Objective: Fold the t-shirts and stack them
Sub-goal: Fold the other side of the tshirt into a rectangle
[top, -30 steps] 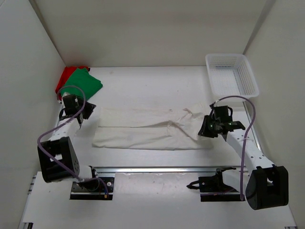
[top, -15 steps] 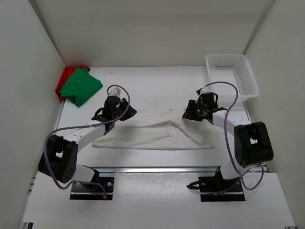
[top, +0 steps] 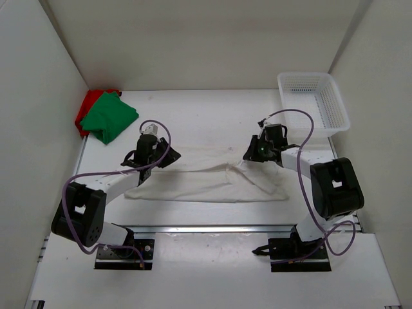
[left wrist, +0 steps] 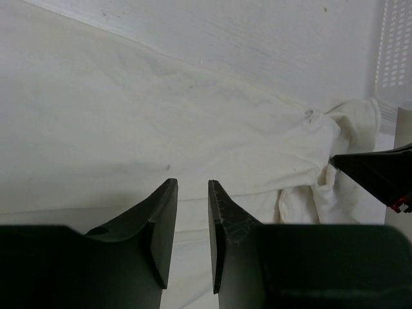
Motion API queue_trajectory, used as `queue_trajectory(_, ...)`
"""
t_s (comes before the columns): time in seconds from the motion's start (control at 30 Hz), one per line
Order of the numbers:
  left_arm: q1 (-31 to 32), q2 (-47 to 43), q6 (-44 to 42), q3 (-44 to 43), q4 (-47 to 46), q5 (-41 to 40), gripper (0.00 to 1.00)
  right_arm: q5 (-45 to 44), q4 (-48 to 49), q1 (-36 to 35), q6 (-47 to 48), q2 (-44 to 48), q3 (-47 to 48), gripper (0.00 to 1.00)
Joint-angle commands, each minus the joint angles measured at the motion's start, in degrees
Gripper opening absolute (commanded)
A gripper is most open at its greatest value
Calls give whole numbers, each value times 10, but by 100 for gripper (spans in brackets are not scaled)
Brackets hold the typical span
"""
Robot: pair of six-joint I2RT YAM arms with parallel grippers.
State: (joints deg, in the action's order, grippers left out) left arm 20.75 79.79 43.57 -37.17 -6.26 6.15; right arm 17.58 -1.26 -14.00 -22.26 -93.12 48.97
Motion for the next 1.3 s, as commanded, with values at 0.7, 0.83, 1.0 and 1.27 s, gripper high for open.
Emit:
queue_trajectory(0.7, -24, -29, 18, -21, -20, 28, 36, 0, -140, -161, -95, 125, -25, 11)
queue_trajectory(0.83, -33, -37, 16, -24, -19, 28, 36, 23, -146, -179, -89, 123, -5, 14)
queue_trajectory(1.0, -40, -26, 27, -27, -26, 21, 37, 33, -154, -132, -75, 155, -1, 21)
queue_trajectory(1.27, -83, 70, 76, -61, -52, 54, 36, -52, -44, 49, -44, 144, 5, 0)
